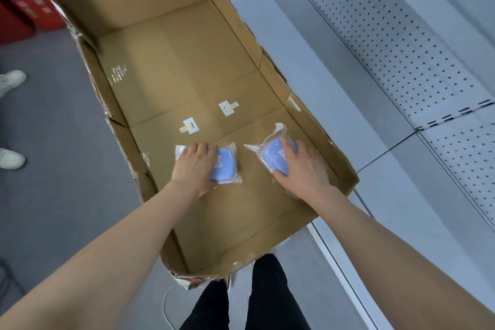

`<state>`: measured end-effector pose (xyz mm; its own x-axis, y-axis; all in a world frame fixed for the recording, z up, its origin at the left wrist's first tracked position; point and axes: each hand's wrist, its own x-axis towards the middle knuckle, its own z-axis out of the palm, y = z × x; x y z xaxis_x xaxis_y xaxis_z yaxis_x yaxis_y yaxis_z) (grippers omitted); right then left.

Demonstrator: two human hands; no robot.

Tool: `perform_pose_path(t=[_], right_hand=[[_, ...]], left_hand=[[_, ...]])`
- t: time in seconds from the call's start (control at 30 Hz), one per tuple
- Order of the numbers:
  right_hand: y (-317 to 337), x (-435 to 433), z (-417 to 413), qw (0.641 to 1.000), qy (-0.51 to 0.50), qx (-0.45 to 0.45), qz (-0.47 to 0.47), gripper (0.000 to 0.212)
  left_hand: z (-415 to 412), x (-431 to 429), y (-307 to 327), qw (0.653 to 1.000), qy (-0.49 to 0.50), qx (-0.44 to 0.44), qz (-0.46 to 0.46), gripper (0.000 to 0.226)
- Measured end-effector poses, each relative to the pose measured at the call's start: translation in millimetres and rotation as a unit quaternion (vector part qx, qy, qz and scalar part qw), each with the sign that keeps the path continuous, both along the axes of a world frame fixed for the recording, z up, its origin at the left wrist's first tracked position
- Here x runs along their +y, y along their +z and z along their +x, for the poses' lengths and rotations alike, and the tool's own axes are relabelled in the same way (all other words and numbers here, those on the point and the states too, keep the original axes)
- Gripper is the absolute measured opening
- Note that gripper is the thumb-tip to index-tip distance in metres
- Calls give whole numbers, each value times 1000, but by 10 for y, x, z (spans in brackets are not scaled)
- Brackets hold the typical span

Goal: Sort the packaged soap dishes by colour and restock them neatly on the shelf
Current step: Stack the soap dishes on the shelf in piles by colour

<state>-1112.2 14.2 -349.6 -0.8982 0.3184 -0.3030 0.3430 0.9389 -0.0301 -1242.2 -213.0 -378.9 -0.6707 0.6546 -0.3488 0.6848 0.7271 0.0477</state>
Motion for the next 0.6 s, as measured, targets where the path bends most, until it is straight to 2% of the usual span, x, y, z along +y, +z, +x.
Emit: perform_pose_path(t=[0.13,0.27,0.5,0.6], right_hand=[[326,-42,225,999,-14,45,8,81],[790,-43,503,993,-38,113,14,78],[1667,151,1248,972,-122,200,17,81],[2079,276,1582,959,-161,234,23,79]], left_hand=[[210,-42,277,996,49,-34,73,84],[403,6,701,987,57,-53,139,82],[655,422,1573,969,-27,-37,242,82],[752,752,1973,957,-90,-13,275,90]])
